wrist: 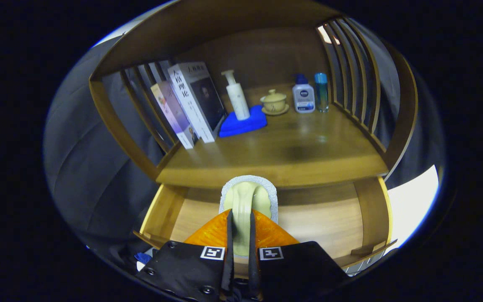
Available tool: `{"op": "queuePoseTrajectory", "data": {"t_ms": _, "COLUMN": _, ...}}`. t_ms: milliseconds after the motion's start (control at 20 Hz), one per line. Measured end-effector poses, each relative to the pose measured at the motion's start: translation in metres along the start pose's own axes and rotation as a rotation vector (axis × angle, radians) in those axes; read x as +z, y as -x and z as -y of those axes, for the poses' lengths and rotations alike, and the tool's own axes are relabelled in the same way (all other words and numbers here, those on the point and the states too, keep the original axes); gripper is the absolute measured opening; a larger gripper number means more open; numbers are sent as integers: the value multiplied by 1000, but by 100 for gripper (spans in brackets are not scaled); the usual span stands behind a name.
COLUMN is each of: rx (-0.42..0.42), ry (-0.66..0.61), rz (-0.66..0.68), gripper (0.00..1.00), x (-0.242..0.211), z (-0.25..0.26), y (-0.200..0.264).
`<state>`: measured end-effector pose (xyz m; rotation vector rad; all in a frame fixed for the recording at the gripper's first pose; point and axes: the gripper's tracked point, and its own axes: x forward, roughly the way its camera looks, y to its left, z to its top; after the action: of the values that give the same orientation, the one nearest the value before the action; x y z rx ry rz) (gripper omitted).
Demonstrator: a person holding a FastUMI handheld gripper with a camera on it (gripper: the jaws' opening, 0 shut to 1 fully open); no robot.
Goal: Pull open the drawer, take out the items inside it, and place them on the countertop above the cabinet.
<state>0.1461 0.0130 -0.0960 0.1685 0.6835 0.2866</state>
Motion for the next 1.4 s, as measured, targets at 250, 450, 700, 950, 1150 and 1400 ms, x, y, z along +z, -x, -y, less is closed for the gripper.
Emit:
{"op": "queuePoseTrajectory", "data": {"t_ms": 250, "rx": -11, "ry": 18, "rz": 72, "gripper": 16, "x": 49, "z": -5, "y": -3}}
{"op": "queuePoseTrajectory", "data": {"t_ms": 450, "rx": -17, "ry": 15, "rz": 117, "gripper": 16, "x": 87, "z": -12, "y": -16}}
{"op": "queuePoseTrajectory", "data": {"t_ms": 700, "rx": -88, "ry": 44, "rz": 133, "gripper": 16, "x": 125, "z": 0, "y": -47}}
{"op": "queuePoseTrajectory", "data": {"t_ms": 950, "rx": -138, "ry": -2, "rz": 125, "gripper": 16, "x": 136, "z": 17, "y": -80}}
{"op": "queuePoseTrajectory", "data": {"t_ms": 1150, "rx": -141, "ry": 3, "rz": 72, "gripper": 20, "x": 125, "z": 19, "y": -101}}
{"op": "queuePoseTrajectory", "data": {"t_ms": 1400, "rx": -161, "ry": 22, "rz": 43, "gripper": 22, "x": 113, "z": 22, "y": -123}}
